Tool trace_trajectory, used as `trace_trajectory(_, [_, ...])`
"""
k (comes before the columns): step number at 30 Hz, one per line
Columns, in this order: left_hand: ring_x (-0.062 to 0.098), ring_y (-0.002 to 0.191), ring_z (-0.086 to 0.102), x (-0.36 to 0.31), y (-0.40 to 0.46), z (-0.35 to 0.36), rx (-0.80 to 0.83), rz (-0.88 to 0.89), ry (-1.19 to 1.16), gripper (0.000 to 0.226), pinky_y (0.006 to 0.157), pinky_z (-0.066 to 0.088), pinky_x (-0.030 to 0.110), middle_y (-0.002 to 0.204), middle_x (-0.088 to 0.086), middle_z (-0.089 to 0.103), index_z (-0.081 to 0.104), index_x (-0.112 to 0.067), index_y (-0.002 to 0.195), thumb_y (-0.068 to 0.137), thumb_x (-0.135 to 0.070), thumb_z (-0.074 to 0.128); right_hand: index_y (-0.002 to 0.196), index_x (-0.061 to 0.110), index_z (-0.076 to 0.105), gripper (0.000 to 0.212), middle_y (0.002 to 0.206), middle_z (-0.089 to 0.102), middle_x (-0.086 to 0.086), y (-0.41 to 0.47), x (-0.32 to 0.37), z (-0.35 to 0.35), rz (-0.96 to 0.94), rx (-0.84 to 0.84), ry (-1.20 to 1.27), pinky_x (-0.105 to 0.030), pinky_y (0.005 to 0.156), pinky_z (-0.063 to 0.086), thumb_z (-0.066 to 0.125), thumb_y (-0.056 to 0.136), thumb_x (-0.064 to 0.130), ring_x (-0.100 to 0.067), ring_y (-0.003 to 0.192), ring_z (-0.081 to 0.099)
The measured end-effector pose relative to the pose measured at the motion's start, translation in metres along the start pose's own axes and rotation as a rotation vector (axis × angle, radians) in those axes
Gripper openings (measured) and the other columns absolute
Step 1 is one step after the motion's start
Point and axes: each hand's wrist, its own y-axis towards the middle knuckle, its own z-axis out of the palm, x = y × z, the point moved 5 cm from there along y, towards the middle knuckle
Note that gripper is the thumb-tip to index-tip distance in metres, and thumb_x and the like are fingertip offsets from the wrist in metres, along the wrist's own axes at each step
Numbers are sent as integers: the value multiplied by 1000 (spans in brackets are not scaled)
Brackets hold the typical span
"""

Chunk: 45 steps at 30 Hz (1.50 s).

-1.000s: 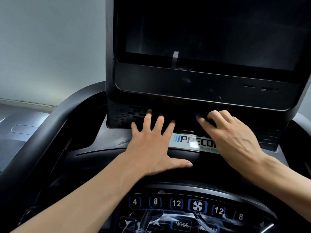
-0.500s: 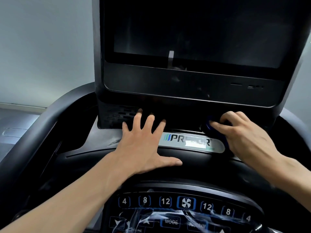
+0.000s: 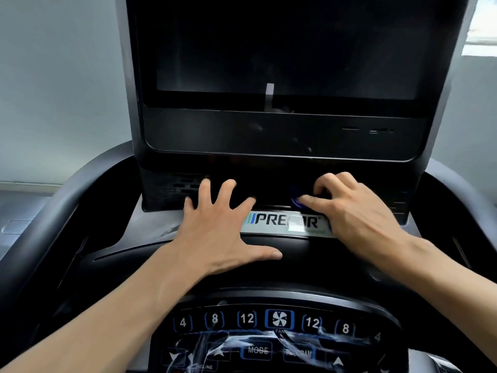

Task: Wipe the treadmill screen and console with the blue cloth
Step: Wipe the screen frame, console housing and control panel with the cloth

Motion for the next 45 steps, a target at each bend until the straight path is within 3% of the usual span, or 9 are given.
trace_trajectory(4, [41,149,-6,0,1,0,-17,8,11,119,118,18,68,161,-6,-5,13,-44,157,56,-107,28,119,22,67,42,109,49,-5,9,12,0,90,19,-58,-39,65,43,61,78,10,-28,96,44])
trace_trajectory(9, [43,149,-4,-2,2,0,-17,25,51,117,118,18,68,162,-2,-6,5,-48,157,58,-107,26,126,24,60,55,115,48,-3,11,28,-2,106,98,-78,-37,68,38,29,81,24,-28,102,44])
trace_trajectory(18, [44,149,-8,-6,3,-3,68,-7,14,115,117,19,71,162,-5,-10,13,-45,156,60,-104,38,119,18,56,29,118,42,-2,19,36,-11,250,230,-131,-32,69,37,51,91,12,-24,112,40])
trace_trajectory(26, [42,152,-2,-12,-1,-8,30,50,146,114,115,16,73,166,4,-1,12,-35,159,68,-101,27,112,20,71,41,110,58,-1,-19,57,-15,429,36,15,-39,72,46,50,77,15,-28,101,52])
trace_trajectory(29, [40,152,-2,-11,-2,-4,-16,91,148,104,116,17,70,166,6,0,7,-32,160,79,-92,33,114,23,71,54,114,63,2,-15,92,-18,475,3,78,-40,79,45,34,75,25,-27,108,58])
trace_trajectory(31, [41,152,-2,-10,-3,-1,-34,117,142,97,118,19,67,166,6,0,1,-31,161,86,-82,37,123,24,66,52,120,63,5,-4,109,-14,492,45,117,-40,85,45,37,79,24,-25,114,57])
trace_trajectory(35, [41,149,16,-9,0,-1,-94,164,102,101,111,31,68,163,12,23,20,-31,160,80,-92,11,142,24,49,64,139,52,5,-7,84,-7,611,181,65,-38,96,38,65,81,26,-22,129,45])
trace_trajectory(39, [39,147,19,-7,2,3,-99,206,116,108,110,31,71,162,14,26,22,-31,160,77,-95,-2,143,33,47,54,152,39,5,-7,67,-8,833,159,77,-37,104,29,58,91,25,-17,139,35])
trace_trajectory(45, [39,151,3,-11,5,-2,-30,209,184,94,116,24,67,165,11,5,4,-33,160,84,-83,28,150,17,41,52,155,42,-5,10,103,-1,1041,105,46,-40,107,26,45,99,20,-23,143,35])
